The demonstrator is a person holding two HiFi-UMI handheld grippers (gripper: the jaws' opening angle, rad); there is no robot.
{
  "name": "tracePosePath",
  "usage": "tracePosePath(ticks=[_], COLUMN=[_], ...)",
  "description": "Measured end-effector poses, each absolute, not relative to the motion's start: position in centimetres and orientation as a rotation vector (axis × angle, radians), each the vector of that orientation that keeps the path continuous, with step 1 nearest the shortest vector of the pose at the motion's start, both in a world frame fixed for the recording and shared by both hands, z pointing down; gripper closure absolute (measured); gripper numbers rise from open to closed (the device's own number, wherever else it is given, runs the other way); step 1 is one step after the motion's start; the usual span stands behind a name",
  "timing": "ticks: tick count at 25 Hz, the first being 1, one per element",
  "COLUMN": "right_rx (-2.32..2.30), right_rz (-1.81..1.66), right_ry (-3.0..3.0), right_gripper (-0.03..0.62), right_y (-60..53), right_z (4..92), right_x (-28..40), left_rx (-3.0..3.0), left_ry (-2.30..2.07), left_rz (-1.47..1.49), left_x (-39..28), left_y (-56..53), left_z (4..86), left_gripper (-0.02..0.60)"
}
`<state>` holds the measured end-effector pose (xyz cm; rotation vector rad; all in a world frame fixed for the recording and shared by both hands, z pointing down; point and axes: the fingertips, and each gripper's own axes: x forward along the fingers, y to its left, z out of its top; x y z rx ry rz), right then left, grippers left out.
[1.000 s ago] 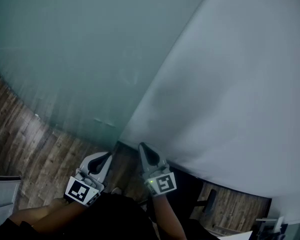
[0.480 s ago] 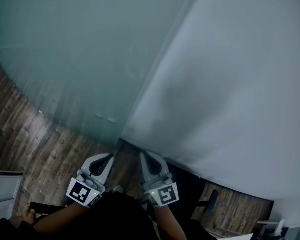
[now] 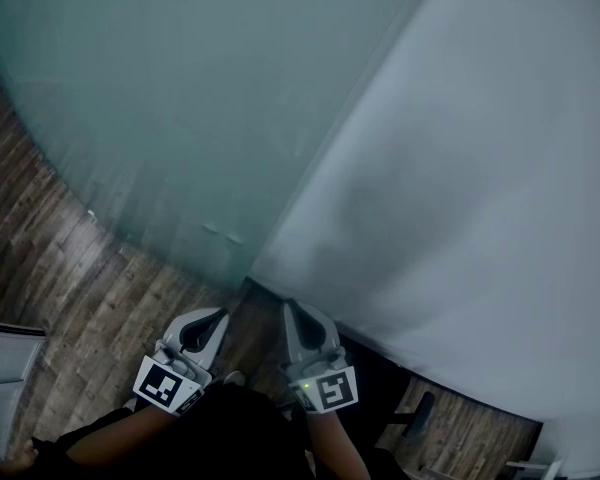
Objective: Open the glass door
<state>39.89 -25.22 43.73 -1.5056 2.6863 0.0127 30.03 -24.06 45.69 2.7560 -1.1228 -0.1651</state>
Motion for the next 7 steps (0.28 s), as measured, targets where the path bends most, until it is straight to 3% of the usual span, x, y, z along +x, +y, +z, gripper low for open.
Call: tracePosePath(ticks=[7], right_rx=[-1.504], right_rz=[0.025], right_ry=[2.693], right_gripper=[0.594], right_y=[-25.52], right_z=[43.7], right_x=[40.07], left_rx=[2.75], left_ry=[-1.143], left_rz=[-0.156], left_x=[29.77], left_y=[-23.62], left_z=[45.98], left_gripper=[0.581])
